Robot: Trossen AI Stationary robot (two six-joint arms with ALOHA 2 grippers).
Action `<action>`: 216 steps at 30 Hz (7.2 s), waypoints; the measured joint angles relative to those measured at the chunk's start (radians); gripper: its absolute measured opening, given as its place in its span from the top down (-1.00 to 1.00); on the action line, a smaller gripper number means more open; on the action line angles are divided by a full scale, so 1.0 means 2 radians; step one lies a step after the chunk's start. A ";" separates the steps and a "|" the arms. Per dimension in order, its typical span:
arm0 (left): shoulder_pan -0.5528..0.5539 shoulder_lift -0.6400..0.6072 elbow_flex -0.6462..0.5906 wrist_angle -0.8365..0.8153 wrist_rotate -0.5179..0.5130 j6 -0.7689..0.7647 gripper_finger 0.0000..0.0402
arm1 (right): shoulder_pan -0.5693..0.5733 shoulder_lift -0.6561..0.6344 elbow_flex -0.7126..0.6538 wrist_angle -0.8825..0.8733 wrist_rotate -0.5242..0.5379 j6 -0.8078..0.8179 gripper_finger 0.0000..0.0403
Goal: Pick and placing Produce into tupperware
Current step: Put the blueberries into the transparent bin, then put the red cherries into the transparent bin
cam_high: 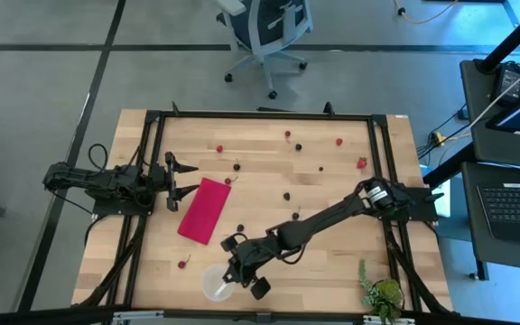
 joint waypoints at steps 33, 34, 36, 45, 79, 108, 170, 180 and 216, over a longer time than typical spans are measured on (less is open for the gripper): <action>0.000 0.000 0.000 0.000 0.000 0.000 -0.29 | -0.001 0.020 0.000 -0.004 0.002 -0.015 0.65; 0.000 0.000 0.000 0.000 0.000 0.000 -0.29 | -0.001 0.020 0.000 -0.004 0.002 -0.015 0.65; 0.000 0.000 0.000 0.000 0.000 0.000 -0.29 | -0.001 0.020 0.000 -0.003 0.002 -0.015 0.65; 0.000 0.000 0.000 0.000 0.000 0.000 -0.29 | -0.001 0.020 0.000 -0.002 0.001 -0.020 0.65; -0.001 0.000 0.000 0.002 0.073 0.004 -0.29 | -0.020 -0.158 -0.106 -0.164 0.062 0.015 -0.02; -0.063 0.138 0.142 -0.023 0.080 0.025 -0.29 | -0.119 -0.388 -0.673 0.484 0.147 0.078 -0.02; -0.263 0.841 0.471 -0.405 0.240 -0.767 -0.27 | -0.154 -0.387 -0.673 0.438 0.145 0.093 -0.02; -0.261 0.869 0.473 -0.405 0.275 -0.780 -0.27 | -0.154 -0.387 -0.673 0.417 0.145 0.095 -0.02; -0.246 0.868 0.554 -0.537 0.217 -0.701 -0.27 | -0.154 -0.387 -0.673 0.418 0.145 0.107 -0.02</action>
